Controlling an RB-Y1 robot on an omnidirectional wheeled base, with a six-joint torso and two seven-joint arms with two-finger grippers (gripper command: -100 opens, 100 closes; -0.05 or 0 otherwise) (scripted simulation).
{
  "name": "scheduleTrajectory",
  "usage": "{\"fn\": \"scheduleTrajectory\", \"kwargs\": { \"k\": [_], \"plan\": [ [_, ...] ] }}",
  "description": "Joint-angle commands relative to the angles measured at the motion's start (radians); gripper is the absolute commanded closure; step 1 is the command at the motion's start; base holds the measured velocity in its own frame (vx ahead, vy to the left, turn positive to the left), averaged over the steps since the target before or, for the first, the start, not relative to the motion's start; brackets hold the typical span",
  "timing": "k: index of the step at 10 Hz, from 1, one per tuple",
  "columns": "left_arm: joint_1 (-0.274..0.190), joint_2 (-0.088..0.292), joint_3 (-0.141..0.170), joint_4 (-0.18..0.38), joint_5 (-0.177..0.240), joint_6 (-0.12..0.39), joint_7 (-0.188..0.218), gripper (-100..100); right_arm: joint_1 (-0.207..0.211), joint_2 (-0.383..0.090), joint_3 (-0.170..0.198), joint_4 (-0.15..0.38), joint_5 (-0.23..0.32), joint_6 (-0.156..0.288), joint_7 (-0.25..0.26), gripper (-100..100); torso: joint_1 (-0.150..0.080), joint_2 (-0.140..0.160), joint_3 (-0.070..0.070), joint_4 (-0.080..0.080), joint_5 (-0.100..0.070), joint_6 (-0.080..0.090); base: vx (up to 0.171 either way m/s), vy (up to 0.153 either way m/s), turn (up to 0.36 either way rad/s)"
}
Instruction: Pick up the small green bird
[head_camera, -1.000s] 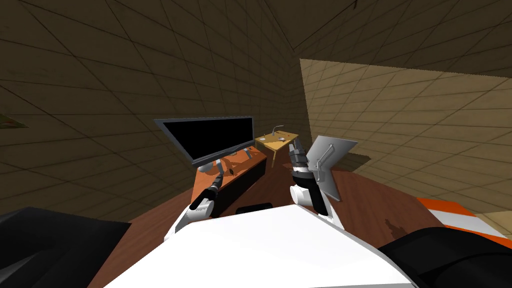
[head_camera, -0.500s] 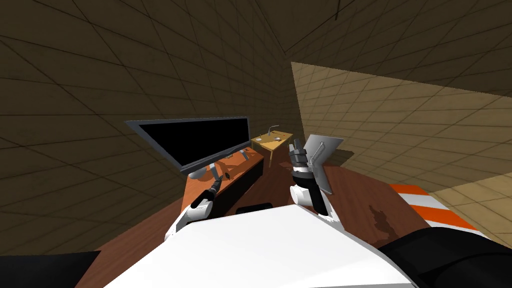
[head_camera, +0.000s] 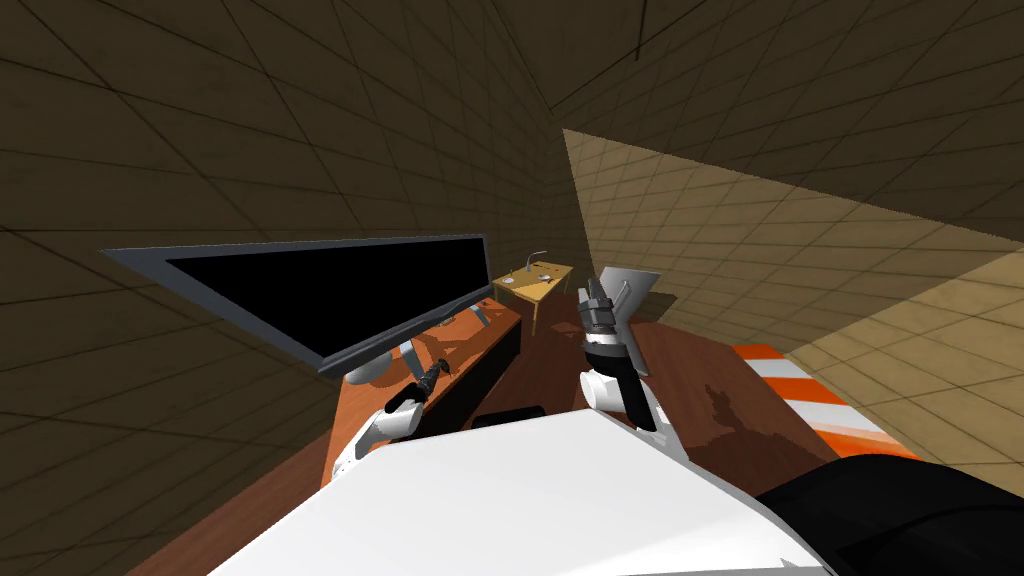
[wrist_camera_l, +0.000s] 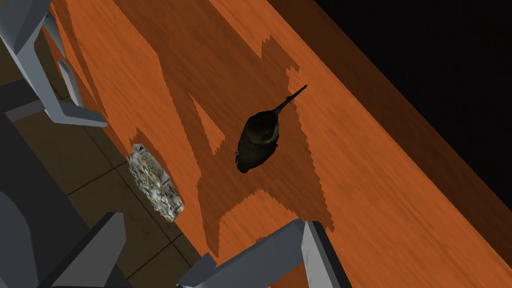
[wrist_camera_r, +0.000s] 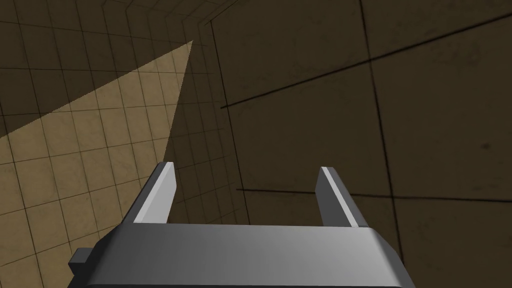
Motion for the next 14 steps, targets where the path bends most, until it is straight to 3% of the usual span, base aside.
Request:
{"fn": "scheduleTrajectory", "kwargs": {
  "k": [1, 8, 10, 11, 12, 14],
  "plan": [
    [-0.009, 0.001, 0.007, 0.05, -0.01, 0.032, -0.007, -100, 0.0, 0.0, 0.0, 0.0, 0.0, 0.0, 0.0, 0, 0.0, 0.0, 0.0, 0.0, 0.0, 0.0, 0.123, 0.042, -0.195],
    [-0.056, 0.015, 0.016, 0.238, -0.014, 0.115, -0.025, -100, 0.0, 0.0, 0.0, 0.0, 0.0, 0.0, 0.0, 0, -0.002, 0.002, 0.001, 0.0, 0.0, 0.0, 0.081, 0.026, -0.158],
    [-0.057, 0.018, 0.015, 0.237, -0.01, 0.119, -0.025, -100, 0.0, 0.0, 0.0, 0.0, 0.0, 0.0, 0.0, 0, -0.004, 0.002, 0.001, 0.0, -0.001, -0.001, 0.06, -0.007, -0.064],
    [-0.058, 0.019, 0.015, 0.24, -0.009, 0.12, -0.026, 0, 0.0, 0.0, 0.0, 0.0, 0.0, 0.0, 0.0, 0, -0.004, 0.004, 0.002, 0.001, -0.001, -0.001, 0.007, 0.0, 0.003],
    [-0.068, 0.01, 0.014, 0.275, -0.019, 0.094, -0.02, -100, 0.0, 0.0, 0.0, 0.0, 0.0, 0.0, 0.0, 0, -0.004, 0.006, 0.003, 0.001, -0.001, -0.001, 0.02, 0.017, -0.028],
    [-0.078, 0.001, 0.013, 0.311, -0.03, 0.068, -0.014, -100, 0.0, 0.0, 0.0, 0.0, 0.0, 0.0, 0.0, 0, -0.002, 0.006, 0.003, 0.001, -0.001, -0.001, 0.022, 0.029, -0.022]
  ]
}}
